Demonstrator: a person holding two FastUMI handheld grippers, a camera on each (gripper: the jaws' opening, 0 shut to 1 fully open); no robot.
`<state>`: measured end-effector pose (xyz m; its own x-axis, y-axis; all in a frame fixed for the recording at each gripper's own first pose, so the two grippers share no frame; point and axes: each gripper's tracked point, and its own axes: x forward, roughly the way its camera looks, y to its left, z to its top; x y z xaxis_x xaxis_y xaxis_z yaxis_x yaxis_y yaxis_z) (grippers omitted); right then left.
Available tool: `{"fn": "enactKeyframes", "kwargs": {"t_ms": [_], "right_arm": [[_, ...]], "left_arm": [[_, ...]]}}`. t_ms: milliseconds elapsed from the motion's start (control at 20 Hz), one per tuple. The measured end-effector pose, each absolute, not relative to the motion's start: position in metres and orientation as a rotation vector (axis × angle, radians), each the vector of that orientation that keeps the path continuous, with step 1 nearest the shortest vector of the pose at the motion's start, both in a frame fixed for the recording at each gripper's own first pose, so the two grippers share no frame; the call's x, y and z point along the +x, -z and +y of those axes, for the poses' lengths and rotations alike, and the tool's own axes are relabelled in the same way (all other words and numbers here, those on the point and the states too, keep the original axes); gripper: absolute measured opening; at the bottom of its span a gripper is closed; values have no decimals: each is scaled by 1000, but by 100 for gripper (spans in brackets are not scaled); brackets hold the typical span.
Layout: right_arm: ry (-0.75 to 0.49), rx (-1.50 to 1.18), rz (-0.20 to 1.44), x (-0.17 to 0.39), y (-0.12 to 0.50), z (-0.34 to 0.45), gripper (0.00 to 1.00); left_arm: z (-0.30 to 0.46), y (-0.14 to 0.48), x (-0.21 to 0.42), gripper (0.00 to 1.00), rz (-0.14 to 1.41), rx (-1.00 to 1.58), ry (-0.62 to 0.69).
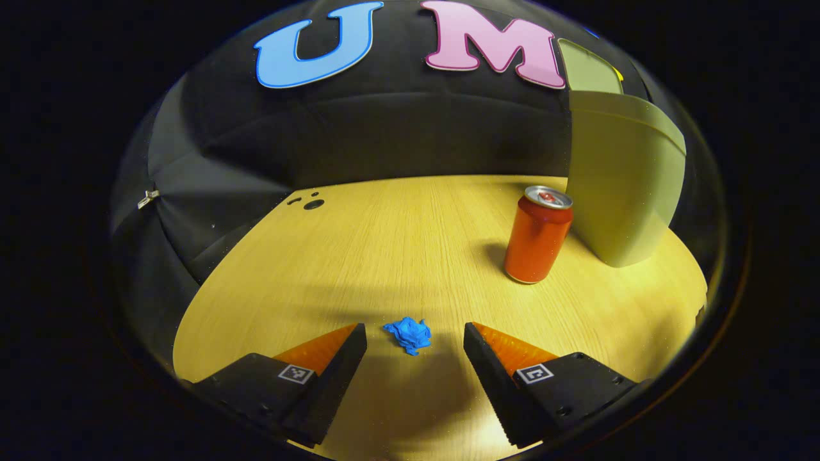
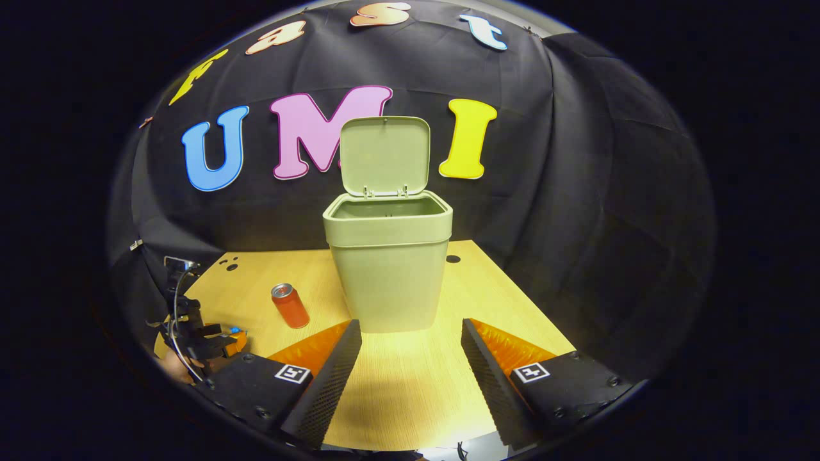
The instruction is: Press the lid of the desktop garbage bin to open it, pick up the crumpled paper on the desktop and throw it into the bin, then pick up the pop can on the desktop and drop it into the bin, and finally close the garbage bin lid.
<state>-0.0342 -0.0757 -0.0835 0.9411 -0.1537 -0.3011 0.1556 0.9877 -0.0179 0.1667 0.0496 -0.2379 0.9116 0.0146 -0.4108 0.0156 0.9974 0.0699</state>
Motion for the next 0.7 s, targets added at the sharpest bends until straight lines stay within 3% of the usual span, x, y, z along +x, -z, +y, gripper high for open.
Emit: {"fn": "enactKeyframes", "kwargs": {"t_ms": [400,550,600,700], "right_arm": [[137,-6,360,-34,98,-68,99],[131,0,372,-32,102,-65,99],[127,1,375,-31,103,-63,99],[119,-4,382,-29,105,-61,99]], "left_arm": [[50,254,188,97,455,57,-6],[45,257,189,85,457,28,9],[43,257,187,75,460,25,14],[41,258,188,73,459,29,17]]}}
